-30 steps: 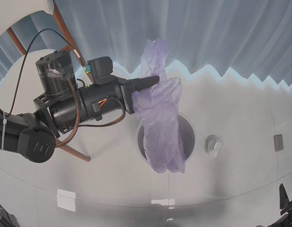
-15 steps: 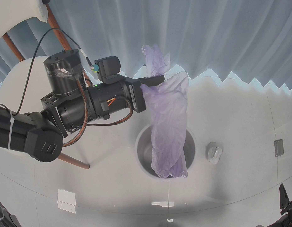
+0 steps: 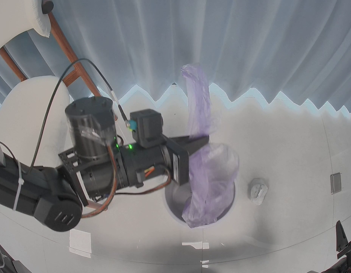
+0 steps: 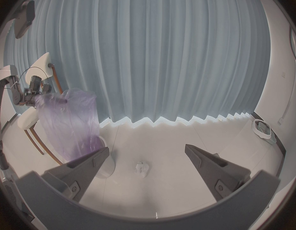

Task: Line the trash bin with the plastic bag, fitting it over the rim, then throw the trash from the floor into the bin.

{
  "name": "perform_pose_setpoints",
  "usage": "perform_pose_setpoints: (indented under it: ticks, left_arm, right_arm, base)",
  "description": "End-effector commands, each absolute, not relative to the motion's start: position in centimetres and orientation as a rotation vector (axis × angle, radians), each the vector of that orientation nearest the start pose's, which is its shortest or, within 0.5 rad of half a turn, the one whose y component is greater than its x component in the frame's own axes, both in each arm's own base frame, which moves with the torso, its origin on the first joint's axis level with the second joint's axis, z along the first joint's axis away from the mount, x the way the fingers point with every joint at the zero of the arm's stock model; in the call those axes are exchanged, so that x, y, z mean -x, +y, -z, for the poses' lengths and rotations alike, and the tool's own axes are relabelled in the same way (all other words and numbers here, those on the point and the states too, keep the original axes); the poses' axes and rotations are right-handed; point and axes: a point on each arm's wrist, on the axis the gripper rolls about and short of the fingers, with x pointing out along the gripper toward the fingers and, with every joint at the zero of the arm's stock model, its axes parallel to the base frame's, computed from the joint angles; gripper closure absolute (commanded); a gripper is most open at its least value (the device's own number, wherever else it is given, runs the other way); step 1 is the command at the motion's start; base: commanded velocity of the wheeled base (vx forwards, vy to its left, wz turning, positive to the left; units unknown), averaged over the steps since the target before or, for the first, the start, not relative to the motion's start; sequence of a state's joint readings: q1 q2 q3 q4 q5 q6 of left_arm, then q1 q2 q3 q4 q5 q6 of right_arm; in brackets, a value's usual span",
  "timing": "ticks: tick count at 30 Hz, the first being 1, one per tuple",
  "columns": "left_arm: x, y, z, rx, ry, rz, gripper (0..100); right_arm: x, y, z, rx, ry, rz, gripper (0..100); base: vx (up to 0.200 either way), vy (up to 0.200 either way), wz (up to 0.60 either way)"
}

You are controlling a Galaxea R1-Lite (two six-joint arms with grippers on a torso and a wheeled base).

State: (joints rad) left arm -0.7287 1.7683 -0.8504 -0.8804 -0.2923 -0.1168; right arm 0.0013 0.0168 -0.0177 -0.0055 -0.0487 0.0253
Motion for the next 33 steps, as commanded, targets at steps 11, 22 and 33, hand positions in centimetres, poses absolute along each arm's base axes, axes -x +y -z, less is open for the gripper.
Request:
perform_pose_setpoints:
  ticks: [11, 22, 33]
  left_arm:
    - [-18.8, -22.0, -13.5, -0.140, 0.274, 1.118, 100]
    - [-18.3, -21.3, -12.5, -0.158, 0.308, 1.103, 100]
    - [-17.2, -19.7, -12.6, -0.156, 0.304, 1.099, 100]
  right_arm:
    - [2.3, -0.1, -7.6, -0.002, -0.002, 0.041, 0]
    - [2.9, 0.0, -10.6, -0.041, -0.114, -0.030, 0]
    - [-5.3, 2.2, -19.5, -0.406, 0.292, -0.377, 0]
  base:
    - [0.000, 0.000, 0.00]
    - [0.000, 0.000, 0.00]
    - [0.000, 0.000, 0.00]
